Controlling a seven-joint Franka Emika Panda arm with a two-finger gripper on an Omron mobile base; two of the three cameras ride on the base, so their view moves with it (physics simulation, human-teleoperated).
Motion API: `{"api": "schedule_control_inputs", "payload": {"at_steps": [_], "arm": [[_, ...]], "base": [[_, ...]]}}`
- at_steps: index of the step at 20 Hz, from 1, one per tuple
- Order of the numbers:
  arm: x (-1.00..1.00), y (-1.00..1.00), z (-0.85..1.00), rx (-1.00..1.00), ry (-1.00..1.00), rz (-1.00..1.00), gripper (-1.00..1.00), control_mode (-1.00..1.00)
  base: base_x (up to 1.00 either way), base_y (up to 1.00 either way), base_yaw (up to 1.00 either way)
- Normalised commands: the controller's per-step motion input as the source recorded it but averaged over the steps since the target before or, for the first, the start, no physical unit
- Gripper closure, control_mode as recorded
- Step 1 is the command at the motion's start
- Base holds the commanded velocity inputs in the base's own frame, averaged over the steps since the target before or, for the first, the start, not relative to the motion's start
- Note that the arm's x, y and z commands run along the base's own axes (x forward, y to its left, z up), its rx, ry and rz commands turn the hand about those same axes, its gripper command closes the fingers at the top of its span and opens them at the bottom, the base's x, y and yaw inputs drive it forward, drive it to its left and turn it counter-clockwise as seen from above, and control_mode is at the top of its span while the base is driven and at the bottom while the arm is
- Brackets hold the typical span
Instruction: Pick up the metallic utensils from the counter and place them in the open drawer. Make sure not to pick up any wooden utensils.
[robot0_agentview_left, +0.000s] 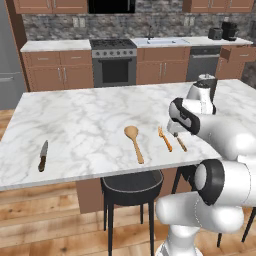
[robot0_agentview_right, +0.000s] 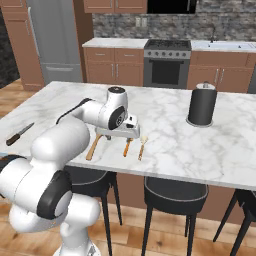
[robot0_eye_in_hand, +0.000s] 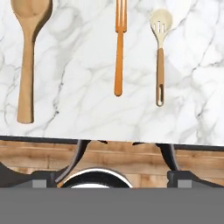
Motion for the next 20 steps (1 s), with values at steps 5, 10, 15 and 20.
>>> {"api": "schedule_control_inputs", "payload": {"at_steps": [5,10,15,20], "arm": [[0.34,0.0,-0.23,0.0,0.0,0.0,-1.0,-1.0],[0.36,0.0,-0.24,0.0,0.0,0.0,-1.0,-1.0],[0.43,0.0,-0.28,0.0,0.0,0.0,-1.0,-1.0],[0.48,0.03,-0.31,0.0,0.0,0.0,-1.0,-1.0]], "base": [[0.0,0.0,0.0],[0.0,0.0,0.0],[0.0,0.0,0.0],[0.0,0.0,0.0]]}}
